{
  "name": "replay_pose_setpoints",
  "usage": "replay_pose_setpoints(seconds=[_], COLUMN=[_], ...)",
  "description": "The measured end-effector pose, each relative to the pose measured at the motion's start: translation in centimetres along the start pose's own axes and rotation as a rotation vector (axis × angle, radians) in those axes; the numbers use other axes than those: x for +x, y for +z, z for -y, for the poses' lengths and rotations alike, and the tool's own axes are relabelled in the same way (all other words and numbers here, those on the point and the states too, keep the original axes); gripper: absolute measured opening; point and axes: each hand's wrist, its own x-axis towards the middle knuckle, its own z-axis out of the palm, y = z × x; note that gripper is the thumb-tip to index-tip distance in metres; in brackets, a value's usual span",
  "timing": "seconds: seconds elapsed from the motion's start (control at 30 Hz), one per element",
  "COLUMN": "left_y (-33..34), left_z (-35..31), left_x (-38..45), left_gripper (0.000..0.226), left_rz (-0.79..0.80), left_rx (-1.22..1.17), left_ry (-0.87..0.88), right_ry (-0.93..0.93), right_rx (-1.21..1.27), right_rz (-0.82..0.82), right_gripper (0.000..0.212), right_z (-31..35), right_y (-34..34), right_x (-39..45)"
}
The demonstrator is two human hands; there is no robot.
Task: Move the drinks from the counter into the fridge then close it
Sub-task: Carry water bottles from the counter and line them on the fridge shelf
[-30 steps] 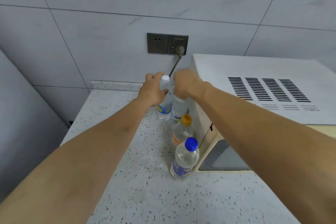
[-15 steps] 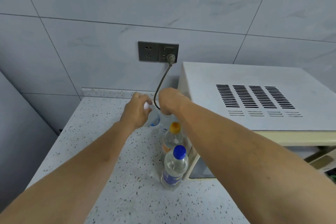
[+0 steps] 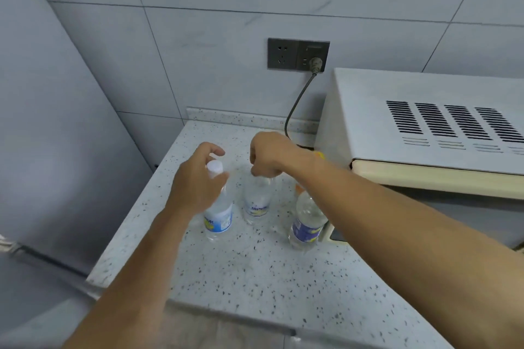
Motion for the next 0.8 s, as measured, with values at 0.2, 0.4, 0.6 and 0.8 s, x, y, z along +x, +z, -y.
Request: replay_pose_setpoints(seconds=[0.2, 0.4, 0.6, 0.8], left_y=[-1.0, 0.6, 3.6, 5.6], left_z=[1.7, 4.5, 8.3, 10.9], left_x=[-3.4, -5.0, -7.2, -7.6], left_gripper=[0.034, 0.039, 0.071, 0.078], left_rz=[-0.075, -0.163, -0.048, 0.063], left_rx=[-0.018, -0.105, -0.463, -0.543], left_ry=[-0.063, -0.067, -0.303, -0.392], right_ry=[-0.057, -0.020, 0.081, 0.159], right_rx=[0.124, 0.401, 0.996, 1.164], right_rz=[-0.023, -0.233, -0.429, -0.347], right_gripper=[0.031, 0.024, 0.054, 0.072], right_z=[1.9, 1.3, 0.5, 0.7], right_y=[1.5, 6.3, 13.5, 18.9], right_x=[-1.8, -2.4, -4.3, -4.6])
